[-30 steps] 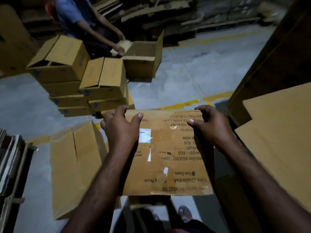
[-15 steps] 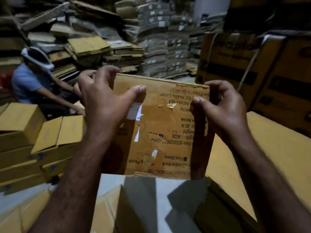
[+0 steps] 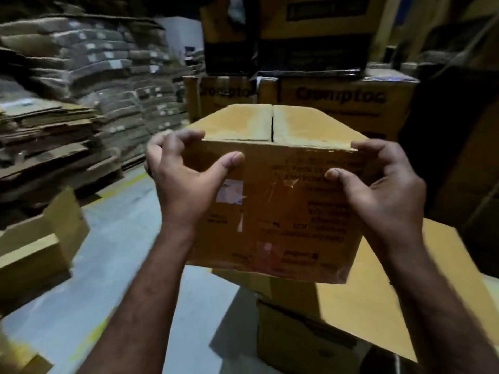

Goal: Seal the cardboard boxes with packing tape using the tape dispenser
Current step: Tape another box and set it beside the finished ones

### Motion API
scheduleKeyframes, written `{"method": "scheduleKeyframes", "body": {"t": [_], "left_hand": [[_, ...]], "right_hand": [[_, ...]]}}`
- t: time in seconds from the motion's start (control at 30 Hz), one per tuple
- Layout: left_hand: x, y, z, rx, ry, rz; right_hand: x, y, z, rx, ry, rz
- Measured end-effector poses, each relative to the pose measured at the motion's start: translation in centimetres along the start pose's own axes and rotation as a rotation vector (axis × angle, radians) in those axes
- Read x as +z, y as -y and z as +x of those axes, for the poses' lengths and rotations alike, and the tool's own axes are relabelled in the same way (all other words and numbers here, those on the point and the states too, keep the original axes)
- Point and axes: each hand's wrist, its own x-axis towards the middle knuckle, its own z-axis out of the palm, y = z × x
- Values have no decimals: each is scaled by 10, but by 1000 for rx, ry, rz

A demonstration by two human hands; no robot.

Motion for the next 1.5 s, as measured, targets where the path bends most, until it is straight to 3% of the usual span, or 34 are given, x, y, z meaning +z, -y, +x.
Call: {"method": "scheduleKeyframes", "body": {"t": [0.13, 0.33, 0.5, 0.6, 0.73, 0.8, 0.9, 1.17, 1.37, 1.5], "left_hand": [[59, 17, -31, -115, 105, -152], [113, 41, -84, -233, 238, -283], [129, 46, -99, -355, 204, -174], [129, 39, -102, -390, 331, -23], [134, 22, -123, -142, 800, 426], [141, 14, -136, 20, 926, 546], [144, 12, -143, 82, 948, 614], [164, 2, -126, 147, 1085, 679], [193, -10, -120, 348, 1331, 467], [214, -15, -117, 397, 1368, 392]], "right_hand": [[-23, -43, -16, 1, -33, -128], [-36, -105, -62, 150, -6, -256], [-43, -123, -89, 297, 25, -230], [-51, -126, -93, 340, 91, -285], [-53, -128, -86, 358, 346, -512], [-50, -127, -80, 354, 472, -587], [-43, -126, -74, 324, 574, -667], [-32, -133, -57, 280, 593, -707], [-30, -130, -42, 291, 668, -671], [-28, -136, -36, 268, 687, -656]]}}
